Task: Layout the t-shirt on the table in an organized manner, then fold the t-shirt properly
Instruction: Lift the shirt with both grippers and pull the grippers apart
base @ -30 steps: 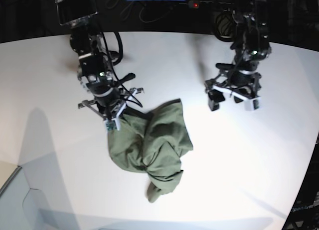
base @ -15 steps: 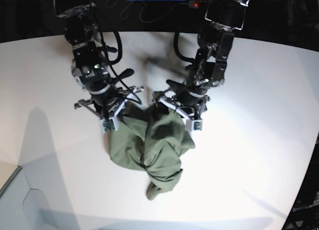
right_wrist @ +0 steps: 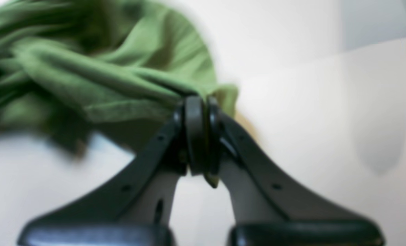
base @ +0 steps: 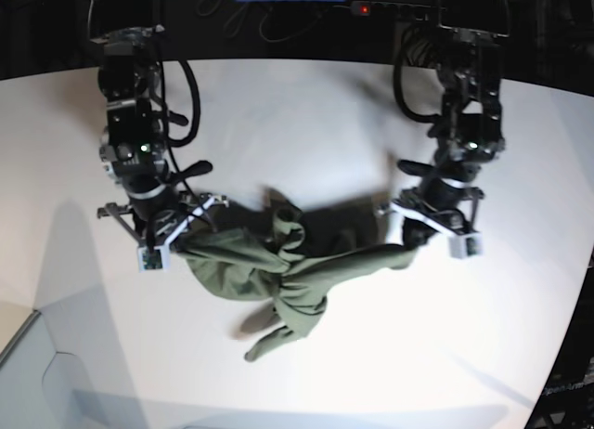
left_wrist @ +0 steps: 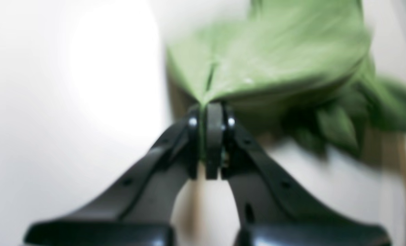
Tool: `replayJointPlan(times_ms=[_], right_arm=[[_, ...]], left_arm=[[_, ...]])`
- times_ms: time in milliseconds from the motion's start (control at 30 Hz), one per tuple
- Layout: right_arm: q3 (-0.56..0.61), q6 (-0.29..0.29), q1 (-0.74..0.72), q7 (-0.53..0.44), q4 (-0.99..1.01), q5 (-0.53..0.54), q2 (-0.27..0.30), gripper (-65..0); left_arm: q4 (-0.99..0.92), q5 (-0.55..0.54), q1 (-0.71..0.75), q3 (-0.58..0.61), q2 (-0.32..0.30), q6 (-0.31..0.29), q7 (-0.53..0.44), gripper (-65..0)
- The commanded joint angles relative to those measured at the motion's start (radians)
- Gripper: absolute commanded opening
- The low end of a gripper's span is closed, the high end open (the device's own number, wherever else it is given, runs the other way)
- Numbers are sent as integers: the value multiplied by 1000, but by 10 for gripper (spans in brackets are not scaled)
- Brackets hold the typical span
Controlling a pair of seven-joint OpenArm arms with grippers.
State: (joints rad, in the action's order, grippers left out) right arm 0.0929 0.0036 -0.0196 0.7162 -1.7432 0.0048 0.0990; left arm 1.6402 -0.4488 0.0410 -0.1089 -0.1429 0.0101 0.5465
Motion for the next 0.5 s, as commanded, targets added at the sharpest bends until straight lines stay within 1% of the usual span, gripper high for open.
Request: replayJointPlan(times_ms=[0, 67, 133, 267, 367, 467], right_arm=[[-12, 2, -32, -27, -22, -4, 2, -650], [-25, 2, -58, -25, -31, -4, 3, -650], [-26, 2, -70, -25, -59, -4, 18, -650], [-23, 2, -122, -25, -146, -4, 20, -650], [-25, 2, -185, -11, -185, -6, 21, -650], [-28, 2, -285, 64, -185, -6, 21, -650]], left_arm=[[59, -8, -17, -44, -10, 0, -19, -646], [113, -8, -28, -125, -27, 0, 22, -647], [147, -8, -76, -196, -28, -5, 83, -647], [147, -8, -143, -309, -25, -6, 165, -647], [131, -8, -197, -337, -25, -6, 183, -647], [104, -6, -258, -337, -28, -6, 183, -647]])
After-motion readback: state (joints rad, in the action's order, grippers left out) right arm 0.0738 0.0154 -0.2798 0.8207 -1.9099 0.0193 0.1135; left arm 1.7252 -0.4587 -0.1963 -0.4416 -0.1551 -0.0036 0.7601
